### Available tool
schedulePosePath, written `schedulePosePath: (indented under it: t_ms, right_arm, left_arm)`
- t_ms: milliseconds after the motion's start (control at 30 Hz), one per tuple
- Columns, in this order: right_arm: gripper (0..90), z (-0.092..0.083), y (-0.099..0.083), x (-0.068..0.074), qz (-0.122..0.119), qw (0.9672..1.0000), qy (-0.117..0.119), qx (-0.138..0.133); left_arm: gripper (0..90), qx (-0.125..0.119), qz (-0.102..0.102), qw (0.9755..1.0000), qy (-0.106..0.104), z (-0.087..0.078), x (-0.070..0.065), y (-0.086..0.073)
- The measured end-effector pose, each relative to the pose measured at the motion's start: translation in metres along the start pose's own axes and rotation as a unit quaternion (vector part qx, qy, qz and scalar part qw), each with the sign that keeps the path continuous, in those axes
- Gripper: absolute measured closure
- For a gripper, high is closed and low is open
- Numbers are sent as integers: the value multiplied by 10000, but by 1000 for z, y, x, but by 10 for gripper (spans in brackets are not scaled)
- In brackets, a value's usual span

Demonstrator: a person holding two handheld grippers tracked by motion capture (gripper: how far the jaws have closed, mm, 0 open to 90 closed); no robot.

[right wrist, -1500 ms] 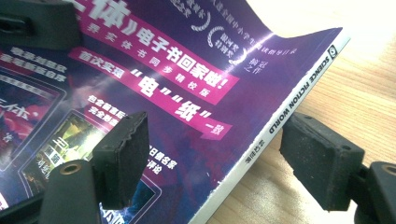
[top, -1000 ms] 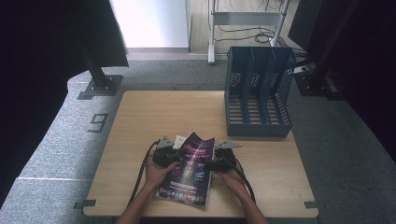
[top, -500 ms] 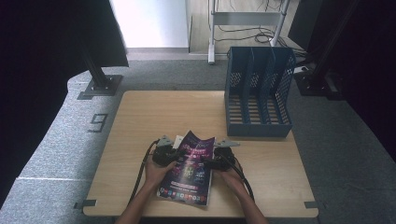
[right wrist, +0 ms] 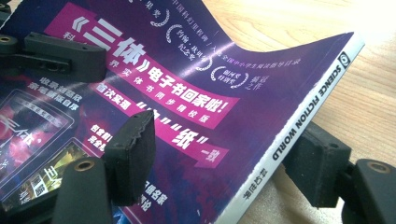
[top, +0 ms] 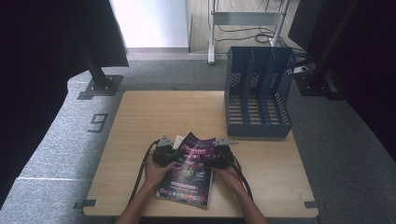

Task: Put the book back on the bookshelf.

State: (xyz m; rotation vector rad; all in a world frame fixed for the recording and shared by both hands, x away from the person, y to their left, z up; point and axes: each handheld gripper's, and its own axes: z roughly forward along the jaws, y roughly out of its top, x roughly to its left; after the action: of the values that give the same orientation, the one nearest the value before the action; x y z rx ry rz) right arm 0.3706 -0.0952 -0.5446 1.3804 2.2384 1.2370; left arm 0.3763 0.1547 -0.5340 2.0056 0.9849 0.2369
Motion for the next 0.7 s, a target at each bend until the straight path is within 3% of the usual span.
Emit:
schedulePosePath:
  t_ms: [700]
  right_arm:
    - [313,15,8,-9,103,9999,-111,16]
  left_arm:
    - [836,52,-20,10000,-17,0,1,0]
